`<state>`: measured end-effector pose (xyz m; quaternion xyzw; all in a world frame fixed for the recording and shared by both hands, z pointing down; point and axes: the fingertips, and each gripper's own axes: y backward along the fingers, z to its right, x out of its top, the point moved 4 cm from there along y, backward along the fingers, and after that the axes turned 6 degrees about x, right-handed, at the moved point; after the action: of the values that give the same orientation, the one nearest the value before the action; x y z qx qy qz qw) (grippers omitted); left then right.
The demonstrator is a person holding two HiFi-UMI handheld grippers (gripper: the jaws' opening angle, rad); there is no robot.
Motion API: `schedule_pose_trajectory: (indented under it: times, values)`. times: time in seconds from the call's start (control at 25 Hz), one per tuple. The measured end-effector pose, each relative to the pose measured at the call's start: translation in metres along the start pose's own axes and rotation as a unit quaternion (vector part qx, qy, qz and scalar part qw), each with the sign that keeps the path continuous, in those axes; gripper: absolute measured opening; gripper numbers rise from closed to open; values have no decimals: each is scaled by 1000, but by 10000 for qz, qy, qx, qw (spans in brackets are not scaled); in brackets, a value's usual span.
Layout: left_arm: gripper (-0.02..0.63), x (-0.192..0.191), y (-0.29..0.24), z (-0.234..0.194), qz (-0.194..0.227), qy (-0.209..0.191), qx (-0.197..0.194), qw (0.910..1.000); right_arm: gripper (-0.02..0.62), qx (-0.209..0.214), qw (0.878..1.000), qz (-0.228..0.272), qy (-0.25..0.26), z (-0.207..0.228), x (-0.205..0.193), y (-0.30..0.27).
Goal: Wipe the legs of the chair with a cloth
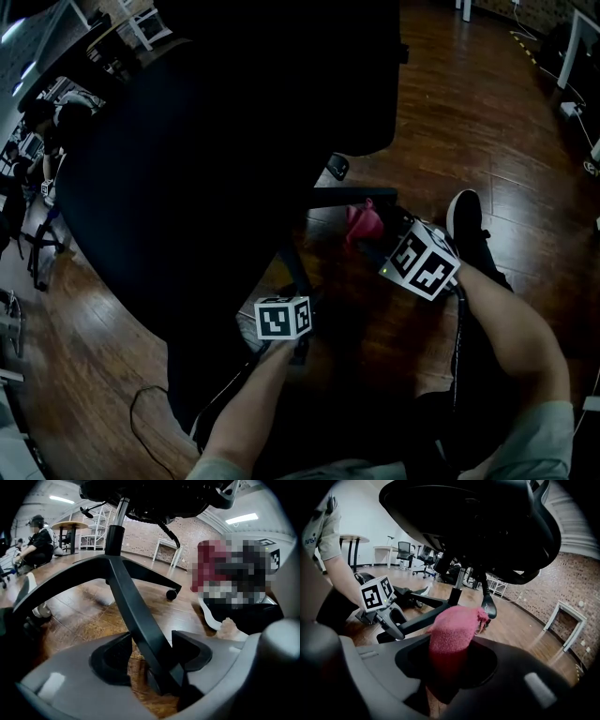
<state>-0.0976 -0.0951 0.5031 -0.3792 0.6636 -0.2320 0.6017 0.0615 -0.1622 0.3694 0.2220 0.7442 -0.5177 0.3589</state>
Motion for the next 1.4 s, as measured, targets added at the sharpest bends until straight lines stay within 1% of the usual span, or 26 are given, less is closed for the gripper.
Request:
schedule_pose_trajectory:
  times: [0.16, 0.28, 0.36, 0.52, 0.6, 0.76, 0.88, 1.08, 1.2, 1.4]
  values:
    - [279, 7, -15, 1, -125, 7, 193, 9997, 121, -9, 10000, -13, 4, 1, -3, -2]
    - [272, 15, -24, 5, -69, 55, 494, 9987, 121, -47, 10000, 4, -29, 5, -6, 0]
    - [268, 23, -30, 9, -91, -53, 639, 9979, 121, -69, 10000, 5, -38, 7, -7, 2]
    - [268, 34, -42, 19, -231, -279, 751, 9965, 121, -76, 10000, -22, -37, 5, -9, 1]
    - [268, 40, -48, 25, -217, -320, 772, 9963, 121, -81, 10000, 7, -41, 6, -9, 1]
    - [272, 57, -56, 32, -58, -444, 756, 9961, 121, -150, 9999, -10, -54, 11, -12, 2]
    - [273, 60, -56, 35, -123, -460, 743, 9961, 121, -219, 9997, -59, -67, 15, -13, 3]
    - [272, 64, -61, 40, -314, -517, 928, 9938, 121, -212, 9997, -77, -89, 15, -17, 1]
    - [272, 67, -66, 46, -212, -428, 881, 9950, 121, -177, 9998, -73, -75, 11, -17, -1]
    - [276, 75, -75, 55, -2, -324, 712, 9969, 121, -306, 9995, -78, -88, 18, -19, 1]
